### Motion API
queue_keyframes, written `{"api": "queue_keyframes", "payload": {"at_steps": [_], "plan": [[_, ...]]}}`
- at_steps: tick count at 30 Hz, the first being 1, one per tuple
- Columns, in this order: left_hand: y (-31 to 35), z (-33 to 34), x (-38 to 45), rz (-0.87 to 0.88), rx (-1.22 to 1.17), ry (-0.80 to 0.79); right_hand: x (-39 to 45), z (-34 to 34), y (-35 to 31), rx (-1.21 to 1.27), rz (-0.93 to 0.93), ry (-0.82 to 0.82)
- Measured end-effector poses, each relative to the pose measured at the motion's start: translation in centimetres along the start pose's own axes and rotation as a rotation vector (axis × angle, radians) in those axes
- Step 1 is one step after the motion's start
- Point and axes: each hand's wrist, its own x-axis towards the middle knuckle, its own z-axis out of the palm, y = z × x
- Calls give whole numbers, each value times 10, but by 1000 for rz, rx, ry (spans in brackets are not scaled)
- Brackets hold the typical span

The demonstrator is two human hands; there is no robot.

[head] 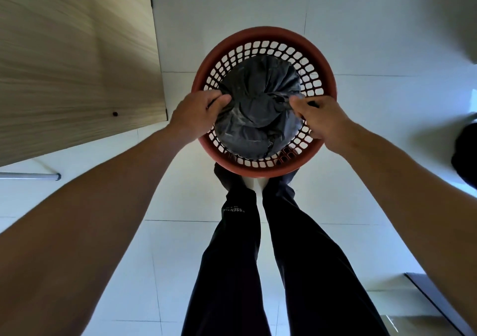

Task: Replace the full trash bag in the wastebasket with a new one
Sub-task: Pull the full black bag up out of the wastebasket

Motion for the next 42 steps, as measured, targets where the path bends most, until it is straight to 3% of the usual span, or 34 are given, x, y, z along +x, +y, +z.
{"api": "queue_keyframes", "payload": {"at_steps": [4, 8, 10, 13, 22, 28, 30, 33, 35, 37, 42], "plan": [[27, -2, 0, -41, -84, 61, -2, -6, -6, 49, 64, 143], [78, -3, -14, 61, -163, 172, -29, -3, -26, -212, -395, 376], [89, -6, -25, 104, -192, 160, -44, 2, -37, -270, -566, 372], [87, -13, -33, 100, -170, 177, -45, 8, -30, -282, -659, 296], [65, -25, -27, 21, -110, 214, -28, 37, -33, -296, -693, 164], [65, -33, -37, 96, -17, 168, -20, 54, -43, -295, -710, 154], [65, -38, -43, 111, -156, 148, -17, 59, -45, -283, -678, 188], [52, -45, -45, -29, -506, 322, -14, 66, -39, -290, -658, 210], [31, -45, -35, -194, -613, 409, -14, 69, -36, -338, -671, 227], [13, -43, -24, -319, -598, 359, -17, 71, -38, -353, -687, 220], [-3, -37, -1, -378, -474, 264, -26, 77, -52, -450, -621, 102]]}}
